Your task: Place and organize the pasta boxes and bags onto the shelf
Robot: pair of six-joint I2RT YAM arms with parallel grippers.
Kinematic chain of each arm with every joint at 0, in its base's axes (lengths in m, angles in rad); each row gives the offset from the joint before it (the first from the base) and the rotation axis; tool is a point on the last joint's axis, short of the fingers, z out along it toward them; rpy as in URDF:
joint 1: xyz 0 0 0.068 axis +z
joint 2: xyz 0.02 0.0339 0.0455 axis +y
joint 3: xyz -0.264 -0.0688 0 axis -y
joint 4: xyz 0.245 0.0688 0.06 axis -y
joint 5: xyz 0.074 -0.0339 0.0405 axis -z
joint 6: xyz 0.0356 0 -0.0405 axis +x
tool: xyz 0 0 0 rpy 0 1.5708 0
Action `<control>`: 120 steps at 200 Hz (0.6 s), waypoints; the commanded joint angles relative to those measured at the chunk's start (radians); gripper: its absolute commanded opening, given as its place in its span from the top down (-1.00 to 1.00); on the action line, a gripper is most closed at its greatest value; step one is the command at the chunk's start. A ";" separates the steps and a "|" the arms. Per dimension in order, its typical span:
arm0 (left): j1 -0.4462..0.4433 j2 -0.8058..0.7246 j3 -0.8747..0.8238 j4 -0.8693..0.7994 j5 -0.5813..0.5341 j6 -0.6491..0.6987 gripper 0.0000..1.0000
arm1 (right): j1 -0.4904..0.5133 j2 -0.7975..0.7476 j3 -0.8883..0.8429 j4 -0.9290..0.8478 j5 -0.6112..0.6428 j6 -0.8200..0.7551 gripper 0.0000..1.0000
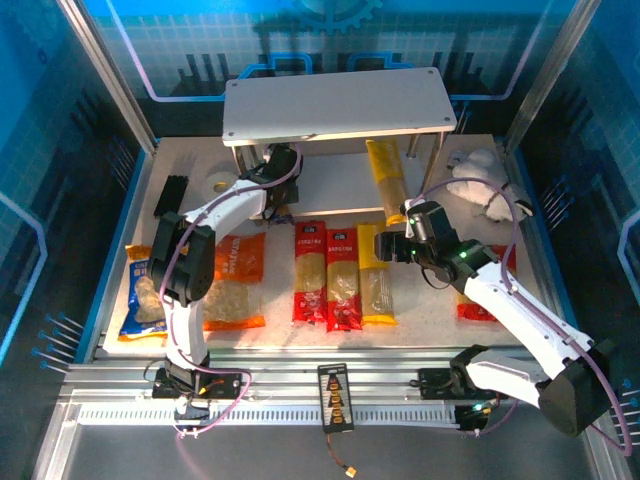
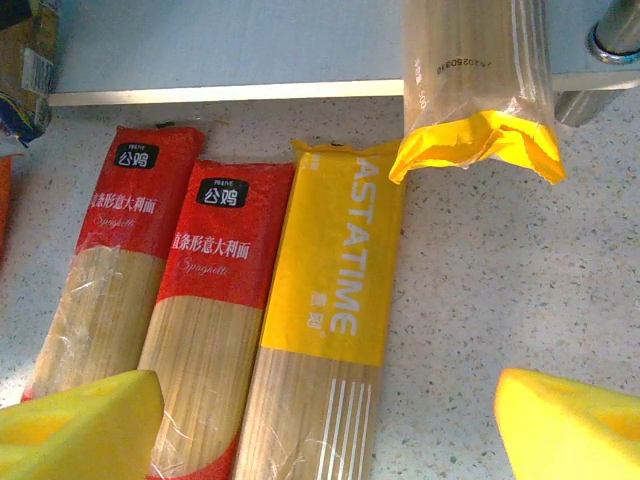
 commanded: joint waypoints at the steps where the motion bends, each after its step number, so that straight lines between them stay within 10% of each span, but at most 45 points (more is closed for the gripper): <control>1: 0.009 -0.006 0.052 0.062 -0.048 0.021 0.05 | 0.013 -0.018 0.005 -0.026 -0.013 -0.003 -0.74; 120: -0.064 -0.231 -0.202 0.116 -0.006 0.031 -0.10 | 0.022 -0.029 -0.014 -0.095 0.007 0.009 -0.74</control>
